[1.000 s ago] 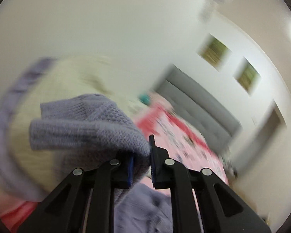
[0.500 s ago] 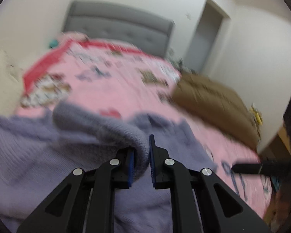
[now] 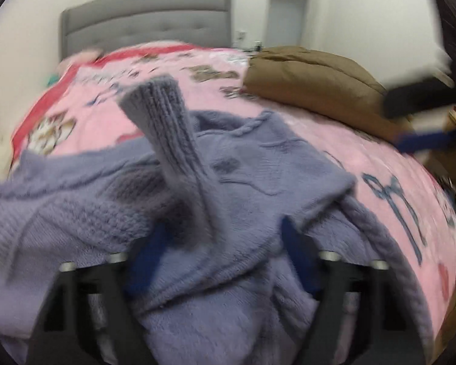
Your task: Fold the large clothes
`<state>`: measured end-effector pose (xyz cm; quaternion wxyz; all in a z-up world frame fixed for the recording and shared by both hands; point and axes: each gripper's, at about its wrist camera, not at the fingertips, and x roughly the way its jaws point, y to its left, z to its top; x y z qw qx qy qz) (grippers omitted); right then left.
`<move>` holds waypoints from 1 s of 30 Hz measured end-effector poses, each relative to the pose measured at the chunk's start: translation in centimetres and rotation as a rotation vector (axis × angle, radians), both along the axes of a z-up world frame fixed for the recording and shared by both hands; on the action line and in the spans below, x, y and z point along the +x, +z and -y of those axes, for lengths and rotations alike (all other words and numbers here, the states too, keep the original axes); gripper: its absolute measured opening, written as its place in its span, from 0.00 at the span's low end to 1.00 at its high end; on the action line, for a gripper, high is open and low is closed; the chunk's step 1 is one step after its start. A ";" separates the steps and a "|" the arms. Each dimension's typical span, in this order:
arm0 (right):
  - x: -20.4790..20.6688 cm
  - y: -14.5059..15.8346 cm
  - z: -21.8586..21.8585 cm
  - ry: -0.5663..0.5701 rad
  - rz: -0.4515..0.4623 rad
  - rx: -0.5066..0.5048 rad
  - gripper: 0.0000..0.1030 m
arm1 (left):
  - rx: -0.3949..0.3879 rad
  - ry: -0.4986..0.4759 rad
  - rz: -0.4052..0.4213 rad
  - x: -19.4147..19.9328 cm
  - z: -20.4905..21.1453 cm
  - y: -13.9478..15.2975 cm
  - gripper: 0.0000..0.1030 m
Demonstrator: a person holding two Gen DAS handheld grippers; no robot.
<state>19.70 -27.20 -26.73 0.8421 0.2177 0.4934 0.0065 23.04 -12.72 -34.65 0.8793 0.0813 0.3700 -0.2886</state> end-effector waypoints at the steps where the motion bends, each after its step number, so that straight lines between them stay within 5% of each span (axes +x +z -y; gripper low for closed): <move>1: 0.6 0.1 -0.5 0.033 0.007 0.023 0.86 | -0.009 -0.018 0.001 -0.5 -0.3 0.4 0.77; 5: 3.7 -0.5 -3.1 0.171 0.015 0.039 0.88 | 0.008 -0.048 -0.045 -2.5 -3.4 1.5 0.78; 9: 6.4 -3.2 -5.3 0.261 -0.030 0.043 0.88 | 0.093 0.023 -0.046 -4.4 -9.0 1.9 0.79; 13: 7.7 -5.6 -5.3 0.213 -0.045 0.022 0.83 | 0.185 0.147 -0.026 -5.0 -14.5 2.3 0.79; 17: 8.5 -8.0 -3.4 0.133 -0.075 0.144 0.69 | 0.236 0.331 -0.030 -4.1 -19.9 1.9 0.79; 23: 9.2 -9.0 -2.4 0.054 -0.095 0.209 0.49 | 0.223 0.474 -0.080 -2.6 -24.5 0.8 0.78; 26: 9.4 -8.2 -2.9 0.072 -0.076 0.155 0.43 | 0.199 0.510 -0.086 -1.9 -26.0 0.4 0.69; 28: 9.7 -7.7 -3.6 0.089 -0.083 0.076 0.27 | 0.195 0.489 -0.082 -1.7 -26.1 0.5 0.58; 30: 10.1 -7.0 -4.5 0.113 -0.073 0.008 0.15 | 0.171 0.451 -0.106 -1.3 -25.6 0.2 0.33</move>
